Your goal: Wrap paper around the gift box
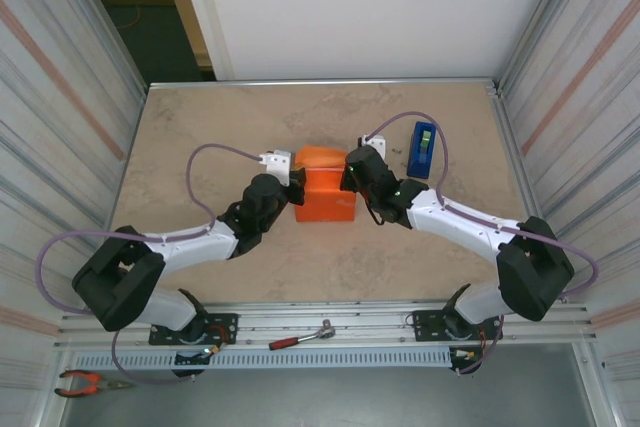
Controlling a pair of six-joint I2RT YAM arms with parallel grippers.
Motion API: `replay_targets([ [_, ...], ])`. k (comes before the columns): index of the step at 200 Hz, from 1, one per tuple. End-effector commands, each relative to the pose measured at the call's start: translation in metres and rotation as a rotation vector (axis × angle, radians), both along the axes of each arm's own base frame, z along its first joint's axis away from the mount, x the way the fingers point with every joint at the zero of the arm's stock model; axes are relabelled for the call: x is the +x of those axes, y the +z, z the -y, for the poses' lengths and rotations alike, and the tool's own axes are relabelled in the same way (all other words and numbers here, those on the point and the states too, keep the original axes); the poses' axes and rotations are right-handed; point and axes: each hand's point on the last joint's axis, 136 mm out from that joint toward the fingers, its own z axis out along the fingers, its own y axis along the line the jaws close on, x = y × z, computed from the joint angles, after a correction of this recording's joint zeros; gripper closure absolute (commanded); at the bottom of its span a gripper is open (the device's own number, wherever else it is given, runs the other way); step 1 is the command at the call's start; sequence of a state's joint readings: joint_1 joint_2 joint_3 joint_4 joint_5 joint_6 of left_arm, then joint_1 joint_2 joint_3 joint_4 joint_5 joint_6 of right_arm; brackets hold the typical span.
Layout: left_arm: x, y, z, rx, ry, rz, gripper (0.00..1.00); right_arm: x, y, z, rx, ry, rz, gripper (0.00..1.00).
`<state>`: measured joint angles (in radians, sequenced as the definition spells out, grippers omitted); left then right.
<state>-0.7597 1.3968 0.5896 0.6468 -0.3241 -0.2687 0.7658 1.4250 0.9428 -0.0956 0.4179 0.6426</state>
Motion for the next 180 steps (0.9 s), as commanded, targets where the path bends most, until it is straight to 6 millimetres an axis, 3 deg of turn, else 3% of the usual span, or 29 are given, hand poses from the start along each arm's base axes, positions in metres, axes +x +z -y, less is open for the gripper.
replay_targets([
  [1, -0.003, 0.007, -0.003, -0.002, 0.006, 0.006, 0.55, 0.000, 0.008, 0.004, 0.007, -0.009, 0.013, 1.00],
  [20, -0.004, 0.019, 0.000, -0.028, -0.012, 0.027, 0.42, -0.001, 0.004, 0.005, 0.008, -0.011, 0.007, 1.00],
  [48, -0.004, 0.027, 0.007, -0.045, -0.040, 0.033, 0.36, -0.001, 0.002, 0.004, 0.011, -0.010, 0.005, 1.00],
  [104, 0.008, 0.006, 0.007, 0.006, 0.012, -0.009, 0.33, -0.003, 0.006, 0.002, 0.020, 0.000, 0.008, 1.00],
  [111, 0.010, 0.003, 0.006, 0.020, 0.030, -0.013, 0.33, -0.004, 0.008, 0.002, 0.022, 0.003, 0.010, 0.95],
  [131, 0.011, -0.003, 0.001, 0.078, 0.070, -0.017, 0.33, -0.005, 0.020, 0.004, 0.033, 0.002, 0.023, 0.63],
  [145, 0.009, -0.006, -0.001, 0.107, 0.082, -0.016, 0.33, -0.006, 0.032, 0.009, 0.047, -0.006, 0.040, 0.46],
  [163, 0.007, -0.010, -0.003, 0.123, 0.089, -0.020, 0.34, -0.007, 0.044, 0.016, 0.063, -0.017, 0.056, 0.35],
  [180, 0.005, -0.013, -0.003, 0.138, 0.092, -0.023, 0.34, -0.004, 0.049, 0.019, 0.066, -0.014, 0.054, 0.31],
])
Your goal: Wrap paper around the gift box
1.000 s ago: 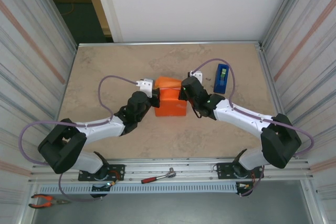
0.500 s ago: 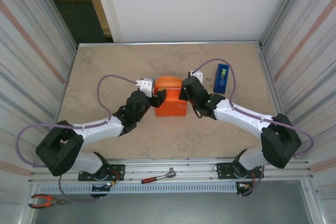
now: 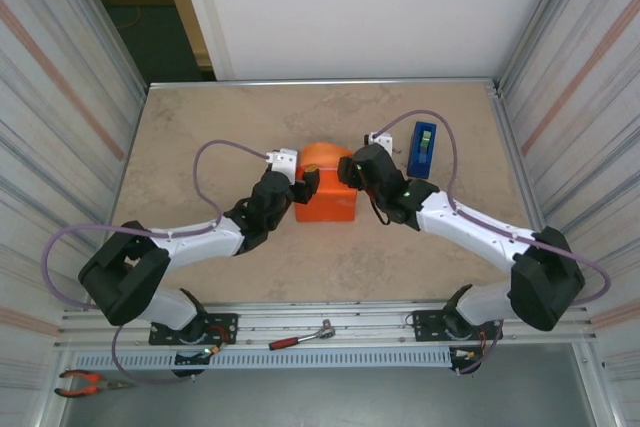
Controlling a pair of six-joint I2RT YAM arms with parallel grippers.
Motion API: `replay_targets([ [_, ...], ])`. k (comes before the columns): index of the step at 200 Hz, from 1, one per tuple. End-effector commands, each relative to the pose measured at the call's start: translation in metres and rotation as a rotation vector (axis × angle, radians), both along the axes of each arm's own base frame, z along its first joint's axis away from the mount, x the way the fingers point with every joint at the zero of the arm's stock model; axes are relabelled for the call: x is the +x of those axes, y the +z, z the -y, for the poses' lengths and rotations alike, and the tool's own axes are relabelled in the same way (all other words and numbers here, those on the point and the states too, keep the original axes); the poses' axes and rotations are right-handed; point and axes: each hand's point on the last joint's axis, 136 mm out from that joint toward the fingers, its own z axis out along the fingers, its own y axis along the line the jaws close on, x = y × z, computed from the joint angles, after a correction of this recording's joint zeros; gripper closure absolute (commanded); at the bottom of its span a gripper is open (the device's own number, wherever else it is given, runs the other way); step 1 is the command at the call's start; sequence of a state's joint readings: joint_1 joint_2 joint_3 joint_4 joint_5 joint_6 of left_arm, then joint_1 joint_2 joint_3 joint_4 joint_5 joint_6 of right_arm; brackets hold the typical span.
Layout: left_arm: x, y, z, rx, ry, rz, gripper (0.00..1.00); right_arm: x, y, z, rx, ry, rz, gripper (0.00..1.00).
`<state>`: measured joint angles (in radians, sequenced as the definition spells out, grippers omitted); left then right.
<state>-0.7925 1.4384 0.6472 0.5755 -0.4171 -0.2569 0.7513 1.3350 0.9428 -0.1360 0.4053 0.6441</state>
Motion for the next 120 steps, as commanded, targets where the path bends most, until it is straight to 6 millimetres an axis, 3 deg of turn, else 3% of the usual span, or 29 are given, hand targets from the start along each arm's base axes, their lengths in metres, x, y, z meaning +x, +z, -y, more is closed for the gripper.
replay_targets([
  [1, 0.000, -0.008, -0.006, 0.072, 0.038, -0.007, 0.34, 0.002, 0.023, 0.008, 0.025, -0.009, 0.024, 0.31],
  [69, -0.002, -0.011, -0.007, 0.094, 0.042, -0.010, 0.34, 0.019, 0.014, -0.003, -0.054, 0.017, -0.033, 0.29],
  [80, -0.002, -0.012, -0.008, 0.097, 0.044, -0.010, 0.34, 0.022, 0.011, -0.004, -0.070, 0.018, -0.046, 0.32],
  [93, -0.002, -0.012, -0.008, 0.098, 0.046, -0.011, 0.34, 0.025, 0.010, -0.005, -0.081, 0.021, -0.051, 0.44],
  [100, -0.002, -0.012, -0.008, 0.099, 0.046, -0.010, 0.34, 0.026, 0.009, -0.006, -0.086, 0.023, -0.053, 0.55],
  [113, -0.002, -0.012, -0.008, 0.100, 0.047, -0.010, 0.34, 0.028, 0.010, -0.006, -0.082, 0.026, -0.055, 0.84],
  [120, -0.002, -0.012, -0.008, 0.099, 0.048, -0.010, 0.34, 0.028, 0.011, -0.007, -0.081, 0.029, -0.053, 0.92],
])
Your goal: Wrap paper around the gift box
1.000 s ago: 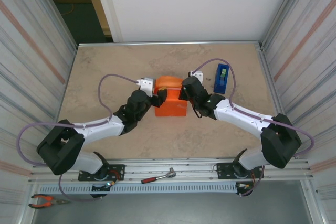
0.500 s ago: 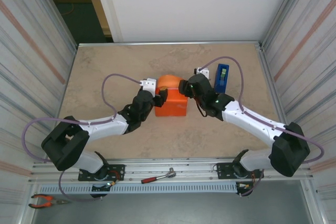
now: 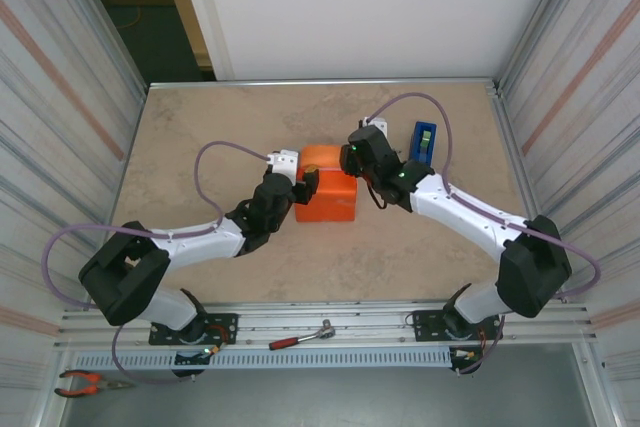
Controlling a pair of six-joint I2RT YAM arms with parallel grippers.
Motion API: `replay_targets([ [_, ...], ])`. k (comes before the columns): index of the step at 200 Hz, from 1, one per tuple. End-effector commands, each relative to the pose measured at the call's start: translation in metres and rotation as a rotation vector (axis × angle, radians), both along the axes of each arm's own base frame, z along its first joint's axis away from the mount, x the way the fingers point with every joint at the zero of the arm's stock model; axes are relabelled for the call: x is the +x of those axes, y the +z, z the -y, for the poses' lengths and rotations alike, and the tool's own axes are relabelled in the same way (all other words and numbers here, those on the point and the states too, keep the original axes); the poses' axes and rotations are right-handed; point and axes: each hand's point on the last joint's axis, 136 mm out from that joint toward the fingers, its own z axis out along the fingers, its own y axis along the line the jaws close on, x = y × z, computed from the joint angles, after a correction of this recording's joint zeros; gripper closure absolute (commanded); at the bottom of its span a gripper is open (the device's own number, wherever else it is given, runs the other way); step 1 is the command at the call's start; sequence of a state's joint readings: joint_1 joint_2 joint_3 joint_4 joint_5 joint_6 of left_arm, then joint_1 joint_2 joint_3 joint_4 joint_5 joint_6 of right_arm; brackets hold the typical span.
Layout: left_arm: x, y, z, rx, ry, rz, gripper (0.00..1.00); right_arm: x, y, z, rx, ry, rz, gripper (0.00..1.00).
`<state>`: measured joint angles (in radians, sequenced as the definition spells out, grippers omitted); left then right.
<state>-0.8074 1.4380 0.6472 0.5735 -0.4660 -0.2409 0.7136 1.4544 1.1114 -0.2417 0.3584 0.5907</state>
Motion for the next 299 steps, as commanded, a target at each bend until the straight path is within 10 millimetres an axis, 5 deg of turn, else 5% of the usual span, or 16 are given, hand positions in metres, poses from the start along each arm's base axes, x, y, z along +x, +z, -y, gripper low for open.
replay_targets([
  [1, -0.001, -0.012, -0.005, 0.072, 0.021, -0.024, 0.34, 0.004, 0.006, 0.004, -0.020, -0.001, -0.003, 0.92],
  [15, -0.001, -0.013, -0.005, 0.075, 0.021, -0.026, 0.34, 0.003, 0.009, 0.001, -0.009, 0.015, -0.003, 0.80],
  [29, -0.002, -0.013, -0.004, 0.074, 0.017, -0.028, 0.34, 0.001, 0.017, 0.003, 0.010, 0.012, 0.005, 0.47],
  [40, -0.002, -0.014, -0.004, 0.076, 0.019, -0.028, 0.34, -0.003, 0.027, 0.007, 0.042, 0.004, 0.019, 0.34],
  [81, -0.002, -0.016, -0.007, 0.085, 0.028, -0.032, 0.34, -0.025, 0.047, 0.041, 0.157, -0.067, 0.058, 0.24],
  [107, -0.002, -0.018, -0.008, 0.092, 0.036, -0.036, 0.35, -0.036, 0.025, 0.069, 0.227, -0.155, 0.023, 0.32],
  [140, -0.001, -0.017, -0.006, 0.093, 0.037, -0.037, 0.35, -0.039, -0.009, 0.078, 0.343, -0.194, -0.046, 0.75],
  [170, -0.001, -0.017, -0.003, 0.097, 0.034, -0.038, 0.35, -0.033, -0.022, 0.068, 0.391, -0.183, -0.067, 0.97],
  [258, -0.003, -0.018, -0.002, 0.102, 0.039, -0.040, 0.35, -0.006, -0.032, 0.035, 0.459, -0.128, -0.084, 1.00],
  [299, -0.003, -0.018, -0.001, 0.101, 0.036, -0.041, 0.35, -0.007, -0.021, 0.011, 0.485, -0.042, -0.071, 1.00],
])
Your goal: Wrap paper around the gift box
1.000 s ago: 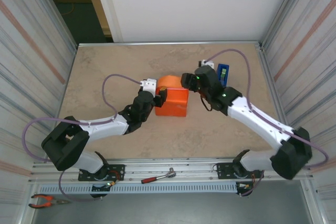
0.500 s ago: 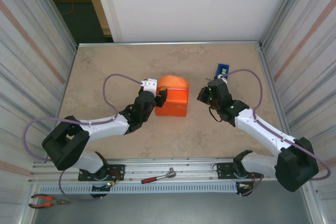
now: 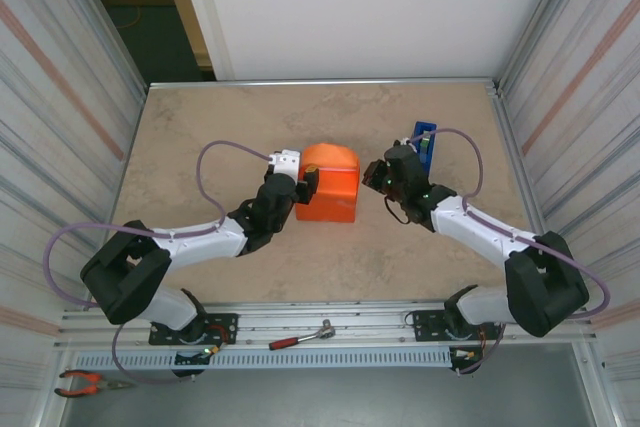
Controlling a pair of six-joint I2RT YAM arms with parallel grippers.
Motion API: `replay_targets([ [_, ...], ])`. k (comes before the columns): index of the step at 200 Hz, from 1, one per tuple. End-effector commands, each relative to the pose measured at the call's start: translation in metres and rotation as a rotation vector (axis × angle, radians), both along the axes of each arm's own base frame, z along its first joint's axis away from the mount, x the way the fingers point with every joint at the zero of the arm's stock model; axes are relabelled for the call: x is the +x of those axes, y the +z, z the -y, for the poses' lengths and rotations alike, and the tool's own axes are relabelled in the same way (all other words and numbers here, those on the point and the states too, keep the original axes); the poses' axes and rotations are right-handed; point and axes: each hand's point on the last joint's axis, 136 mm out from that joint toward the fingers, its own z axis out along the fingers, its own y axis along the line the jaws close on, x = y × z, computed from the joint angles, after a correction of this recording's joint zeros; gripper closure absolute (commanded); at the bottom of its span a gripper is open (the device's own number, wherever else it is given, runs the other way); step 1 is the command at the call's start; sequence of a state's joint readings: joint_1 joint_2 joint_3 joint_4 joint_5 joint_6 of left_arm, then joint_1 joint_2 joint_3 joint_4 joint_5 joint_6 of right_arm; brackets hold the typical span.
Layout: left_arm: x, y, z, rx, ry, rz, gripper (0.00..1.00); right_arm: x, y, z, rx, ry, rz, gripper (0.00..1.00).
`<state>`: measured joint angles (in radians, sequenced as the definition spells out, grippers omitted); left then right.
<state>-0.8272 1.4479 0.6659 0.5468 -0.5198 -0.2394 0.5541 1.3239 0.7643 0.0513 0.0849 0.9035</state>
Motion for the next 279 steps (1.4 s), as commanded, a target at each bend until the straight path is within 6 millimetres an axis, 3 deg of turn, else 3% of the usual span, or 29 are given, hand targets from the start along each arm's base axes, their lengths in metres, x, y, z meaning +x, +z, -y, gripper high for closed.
replay_targets([
  [1, -0.003, -0.017, -0.001, 0.074, 0.007, -0.043, 0.35, 0.007, 0.030, -0.025, 0.073, 0.060, 0.072, 1.00],
  [39, -0.003, -0.018, -0.002, 0.075, 0.010, -0.043, 0.35, -0.003, 0.034, -0.042, 0.079, 0.124, 0.083, 1.00],
  [121, -0.003, -0.016, -0.001, 0.073, 0.011, -0.040, 0.35, -0.011, 0.033, -0.044, 0.067, 0.147, 0.077, 1.00],
  [205, -0.004, -0.017, -0.004, 0.076, 0.018, -0.042, 0.36, -0.017, 0.027, -0.070, 0.030, 0.249, 0.059, 1.00],
  [279, -0.005, -0.016, -0.004, 0.075, 0.019, -0.040, 0.36, -0.026, 0.017, -0.084, -0.107, 0.347, 0.042, 1.00],
])
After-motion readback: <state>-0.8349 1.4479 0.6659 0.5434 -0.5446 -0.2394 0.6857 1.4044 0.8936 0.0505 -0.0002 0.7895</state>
